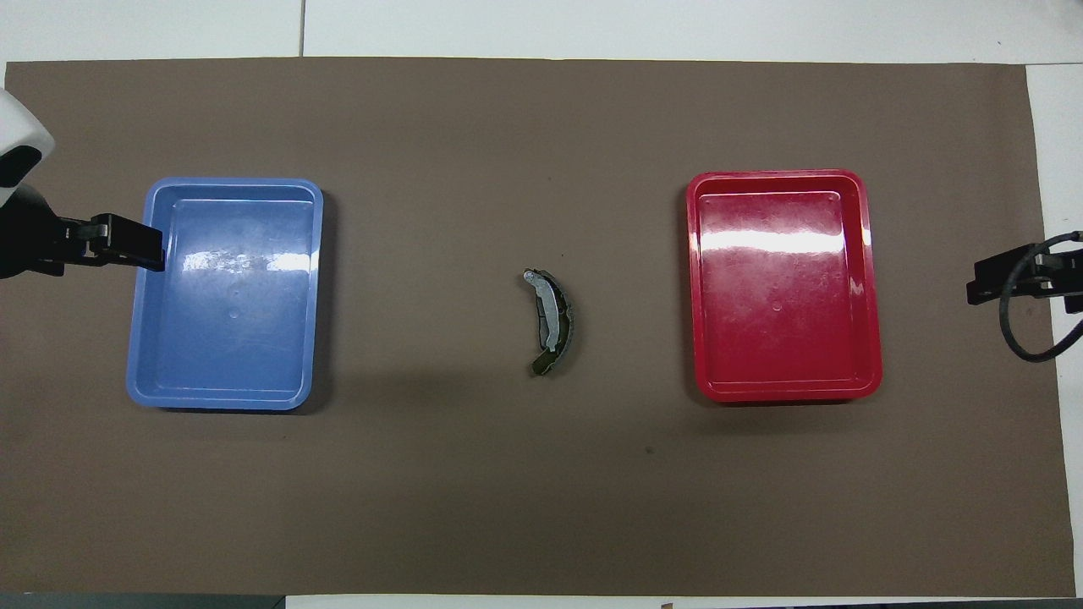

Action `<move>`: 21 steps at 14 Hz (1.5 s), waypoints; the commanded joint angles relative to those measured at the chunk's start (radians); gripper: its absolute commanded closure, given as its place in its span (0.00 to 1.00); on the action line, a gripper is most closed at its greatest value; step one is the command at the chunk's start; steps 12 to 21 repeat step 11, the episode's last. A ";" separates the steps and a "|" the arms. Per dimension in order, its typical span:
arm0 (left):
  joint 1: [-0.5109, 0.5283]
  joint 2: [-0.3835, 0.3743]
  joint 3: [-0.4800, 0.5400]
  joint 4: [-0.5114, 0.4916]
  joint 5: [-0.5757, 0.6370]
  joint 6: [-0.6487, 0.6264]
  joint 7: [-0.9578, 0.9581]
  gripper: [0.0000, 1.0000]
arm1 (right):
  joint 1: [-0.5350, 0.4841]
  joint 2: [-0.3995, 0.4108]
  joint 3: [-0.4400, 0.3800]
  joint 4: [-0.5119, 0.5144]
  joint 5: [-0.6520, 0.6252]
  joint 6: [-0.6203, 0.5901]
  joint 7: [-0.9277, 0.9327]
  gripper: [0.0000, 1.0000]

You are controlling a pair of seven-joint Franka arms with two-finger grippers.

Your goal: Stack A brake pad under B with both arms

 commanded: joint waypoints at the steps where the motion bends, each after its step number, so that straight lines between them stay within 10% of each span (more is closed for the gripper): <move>1: -0.008 -0.001 0.008 0.007 -0.014 -0.022 -0.006 0.01 | 0.005 0.008 -0.009 0.038 0.002 -0.024 -0.022 0.00; 21: -0.008 -0.001 0.006 0.007 -0.014 -0.030 -0.004 0.01 | 0.004 0.009 -0.001 0.035 0.008 0.016 -0.028 0.00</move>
